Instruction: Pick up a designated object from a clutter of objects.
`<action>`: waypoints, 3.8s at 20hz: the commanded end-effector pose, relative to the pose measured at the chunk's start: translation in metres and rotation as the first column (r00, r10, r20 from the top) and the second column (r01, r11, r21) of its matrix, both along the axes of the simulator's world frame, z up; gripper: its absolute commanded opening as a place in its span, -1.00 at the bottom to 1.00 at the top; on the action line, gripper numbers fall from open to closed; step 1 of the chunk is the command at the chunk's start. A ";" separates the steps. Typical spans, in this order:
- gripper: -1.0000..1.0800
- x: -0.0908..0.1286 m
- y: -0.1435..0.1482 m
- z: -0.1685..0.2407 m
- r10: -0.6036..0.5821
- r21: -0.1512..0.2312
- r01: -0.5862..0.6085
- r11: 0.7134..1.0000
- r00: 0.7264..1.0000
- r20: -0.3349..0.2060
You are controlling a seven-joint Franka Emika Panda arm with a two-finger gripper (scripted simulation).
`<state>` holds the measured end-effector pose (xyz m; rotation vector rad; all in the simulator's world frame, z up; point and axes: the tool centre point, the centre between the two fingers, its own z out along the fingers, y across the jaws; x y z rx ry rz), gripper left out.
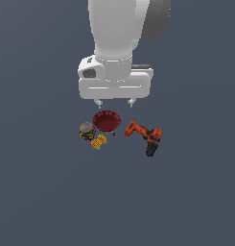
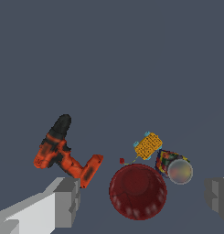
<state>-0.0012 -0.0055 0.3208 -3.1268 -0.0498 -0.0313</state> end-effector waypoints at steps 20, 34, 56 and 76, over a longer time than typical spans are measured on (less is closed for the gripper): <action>0.92 -0.001 -0.038 -0.014 -0.090 0.019 0.090 0.996 0.996 0.005; 0.92 -0.026 -0.101 -0.119 -0.152 0.013 0.152 0.988 0.988 -0.006; 0.92 -0.085 -0.157 -0.212 -0.216 -0.014 0.215 0.976 0.976 -0.021; -1.00 -0.086 -0.157 -0.263 -0.216 -0.015 0.216 0.976 0.976 -0.020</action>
